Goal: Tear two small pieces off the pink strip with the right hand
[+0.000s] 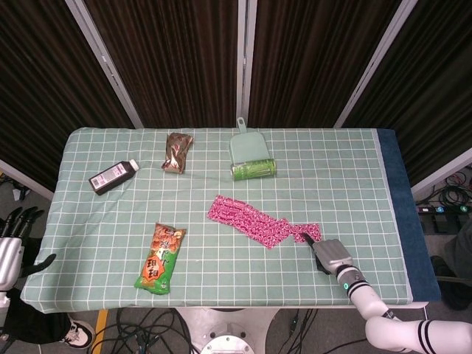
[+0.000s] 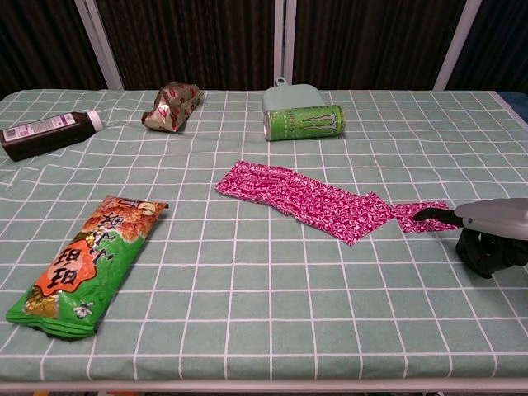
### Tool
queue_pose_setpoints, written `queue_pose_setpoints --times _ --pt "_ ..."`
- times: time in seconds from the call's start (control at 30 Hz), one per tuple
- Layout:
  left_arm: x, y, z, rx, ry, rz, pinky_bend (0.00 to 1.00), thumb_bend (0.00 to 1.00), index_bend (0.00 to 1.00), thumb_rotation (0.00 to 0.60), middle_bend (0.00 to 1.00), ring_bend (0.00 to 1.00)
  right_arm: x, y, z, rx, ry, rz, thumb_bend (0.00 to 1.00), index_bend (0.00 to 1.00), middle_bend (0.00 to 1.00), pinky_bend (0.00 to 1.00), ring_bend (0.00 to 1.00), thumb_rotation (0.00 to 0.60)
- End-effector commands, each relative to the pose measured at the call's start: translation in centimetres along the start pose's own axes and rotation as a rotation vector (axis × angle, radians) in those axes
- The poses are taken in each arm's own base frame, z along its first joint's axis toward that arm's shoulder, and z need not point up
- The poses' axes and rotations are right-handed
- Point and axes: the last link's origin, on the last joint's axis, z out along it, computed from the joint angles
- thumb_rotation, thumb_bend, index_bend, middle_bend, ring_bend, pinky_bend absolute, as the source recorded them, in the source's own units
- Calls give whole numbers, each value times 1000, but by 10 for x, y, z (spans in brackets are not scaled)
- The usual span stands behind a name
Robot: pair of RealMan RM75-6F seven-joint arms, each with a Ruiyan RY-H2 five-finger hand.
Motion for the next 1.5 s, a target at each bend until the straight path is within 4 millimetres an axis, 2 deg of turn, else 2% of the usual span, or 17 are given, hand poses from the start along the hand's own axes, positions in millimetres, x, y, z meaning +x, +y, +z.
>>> queue_pose_setpoints --times 0.03,0.2,0.33,0.63,1.0,1.2,1.5 --pt "0 0 0 0 1 0 269 147 138 600 108 43 0 8 -2 -19 -1 7 1000 68 905 780 884 600" --pt "0 2 1 -4 -3 2 269 147 138 600 108 43 -2 24 -9 -54 -3 26 1000 75 905 780 884 600" --pt "-1 3 2 -5 -4 4 269 146 138 600 108 43 1 26 -11 -50 8 37 1000 75 905 780 884 600" --pt "1 2 1 0 2 3 269 146 138 600 108 43 17 -3 -8 51 76 36 1000 76 906 780 884 600" --pt "2 -4 -1 14 3 -4 269 147 138 600 108 43 25 -32 16 92 62 14 1000 76 906 780 884 600" --pt "2 -8 -2 24 1 -17 269 146 138 600 108 43 27 -37 22 80 43 -18 1000 76 905 780 884 600" --pt "4 -8 -2 18 7 -19 269 146 138 600 108 43 24 -40 19 93 -2 -33 1000 76 905 780 884 600"
